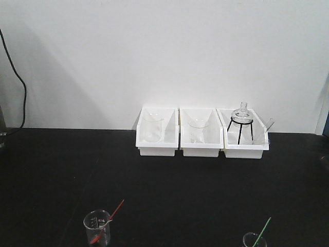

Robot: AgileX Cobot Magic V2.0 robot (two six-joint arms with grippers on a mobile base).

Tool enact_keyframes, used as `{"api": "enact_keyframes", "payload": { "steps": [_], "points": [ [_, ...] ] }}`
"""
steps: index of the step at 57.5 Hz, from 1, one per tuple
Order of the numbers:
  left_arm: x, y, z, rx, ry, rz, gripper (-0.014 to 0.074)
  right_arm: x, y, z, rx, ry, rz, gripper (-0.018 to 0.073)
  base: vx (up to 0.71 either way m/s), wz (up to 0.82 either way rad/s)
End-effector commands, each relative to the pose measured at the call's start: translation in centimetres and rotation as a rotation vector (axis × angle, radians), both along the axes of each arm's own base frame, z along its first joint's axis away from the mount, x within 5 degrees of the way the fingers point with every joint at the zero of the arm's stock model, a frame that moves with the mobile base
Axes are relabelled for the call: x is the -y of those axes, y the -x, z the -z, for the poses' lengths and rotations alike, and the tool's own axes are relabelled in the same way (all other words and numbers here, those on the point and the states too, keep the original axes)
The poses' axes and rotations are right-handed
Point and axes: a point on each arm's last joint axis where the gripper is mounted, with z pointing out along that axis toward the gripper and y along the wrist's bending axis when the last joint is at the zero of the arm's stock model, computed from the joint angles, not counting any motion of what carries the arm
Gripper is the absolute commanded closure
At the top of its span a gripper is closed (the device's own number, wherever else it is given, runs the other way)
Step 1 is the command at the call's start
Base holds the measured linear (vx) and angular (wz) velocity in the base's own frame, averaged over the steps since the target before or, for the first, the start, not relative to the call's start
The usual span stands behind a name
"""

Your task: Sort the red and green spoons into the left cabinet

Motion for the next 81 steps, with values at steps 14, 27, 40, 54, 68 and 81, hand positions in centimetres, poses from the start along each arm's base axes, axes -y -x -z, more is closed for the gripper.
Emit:
{"api": "enact_keyframes", "payload": {
  "steps": [14, 27, 40, 54, 68, 81],
  "points": [
    [0.1, 0.3, -2.2, 0.132, 0.017, 0.015, 0.0162, 0.0, 0.1, -2.1, 0.119, -0.083, -0.004, 0.0065, 0.00, 0.00],
    [0.2, 0.3, -2.1, 0.115, 0.060, 0.015, 0.0086, -0.3, 0.2, -1.9, 0.089, -0.236, -0.023, -0.0172, 0.00, 0.00],
    [0.5, 0.3, -1.6, 0.050, 0.221, 0.023, 0.0088, -1.3, -3.1, 1.3, -0.180, -0.315, -0.035, -0.0134, 0.00, 0.00],
    [0.4, 0.4, -0.9, -0.025, 0.199, 0.018, 0.0088, -2.1, -9.4, 6.5, -0.400, -0.432, 0.033, -0.0044, 0.00, 0.00],
    [0.4, 0.5, -0.8, -0.039, 0.196, 0.017, 0.0088, -2.3, -14.0, 12.5, -0.551, -0.409, 0.113, -0.0007, 0.00, 0.00],
    [0.4, 0.5, -0.8, -0.037, 0.148, 0.025, 0.0088, -2.1, -16.2, 15.9, -0.584, -0.406, 0.171, -0.0007, 0.00, 0.00]
  ]
}}
